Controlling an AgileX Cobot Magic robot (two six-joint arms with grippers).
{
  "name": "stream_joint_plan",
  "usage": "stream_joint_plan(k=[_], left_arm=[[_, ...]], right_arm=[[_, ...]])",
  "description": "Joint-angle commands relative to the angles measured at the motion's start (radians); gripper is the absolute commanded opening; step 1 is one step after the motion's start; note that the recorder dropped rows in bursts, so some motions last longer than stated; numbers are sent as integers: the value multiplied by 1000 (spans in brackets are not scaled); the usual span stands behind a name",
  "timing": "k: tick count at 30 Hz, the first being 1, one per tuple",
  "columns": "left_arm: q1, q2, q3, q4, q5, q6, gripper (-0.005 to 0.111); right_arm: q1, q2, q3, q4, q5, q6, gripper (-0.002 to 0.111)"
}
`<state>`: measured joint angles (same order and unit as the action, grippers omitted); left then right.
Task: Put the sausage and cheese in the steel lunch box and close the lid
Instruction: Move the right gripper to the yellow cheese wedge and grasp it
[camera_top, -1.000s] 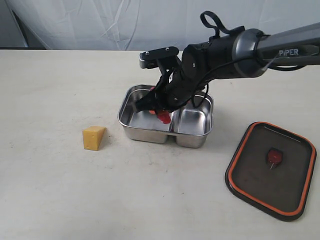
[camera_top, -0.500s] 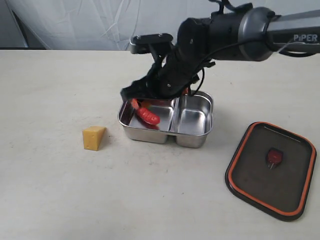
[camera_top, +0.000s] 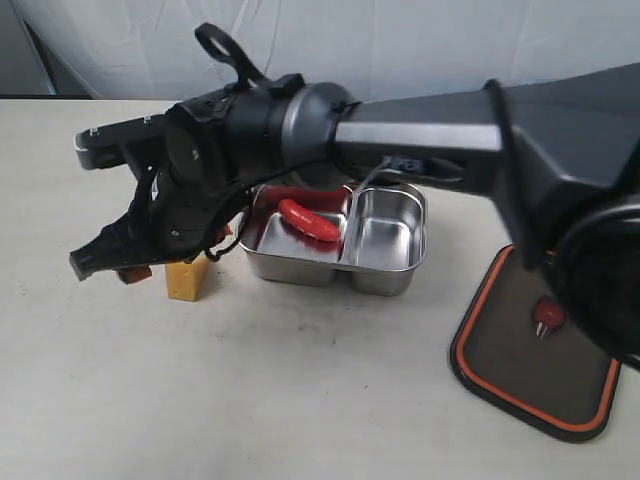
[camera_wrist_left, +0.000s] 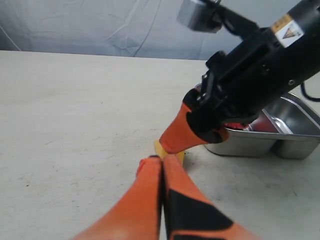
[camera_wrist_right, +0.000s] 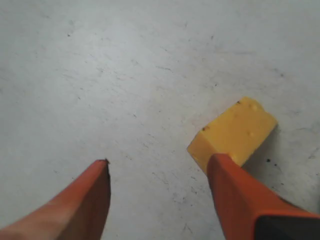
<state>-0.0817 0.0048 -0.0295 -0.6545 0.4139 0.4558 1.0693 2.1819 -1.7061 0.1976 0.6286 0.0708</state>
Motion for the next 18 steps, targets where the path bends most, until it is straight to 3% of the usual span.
stream_joint_plan(k=[1, 6, 18], left_arm=[[0, -5, 1, 5, 0, -3, 0], [0, -5, 1, 5, 0, -3, 0], [0, -5, 1, 2, 0, -3, 0]], right_arm=[[2, 90, -138, -77, 106, 120, 57], [2, 147, -244, -203, 221, 271, 57], [2, 192, -284, -213, 258, 378, 57]])
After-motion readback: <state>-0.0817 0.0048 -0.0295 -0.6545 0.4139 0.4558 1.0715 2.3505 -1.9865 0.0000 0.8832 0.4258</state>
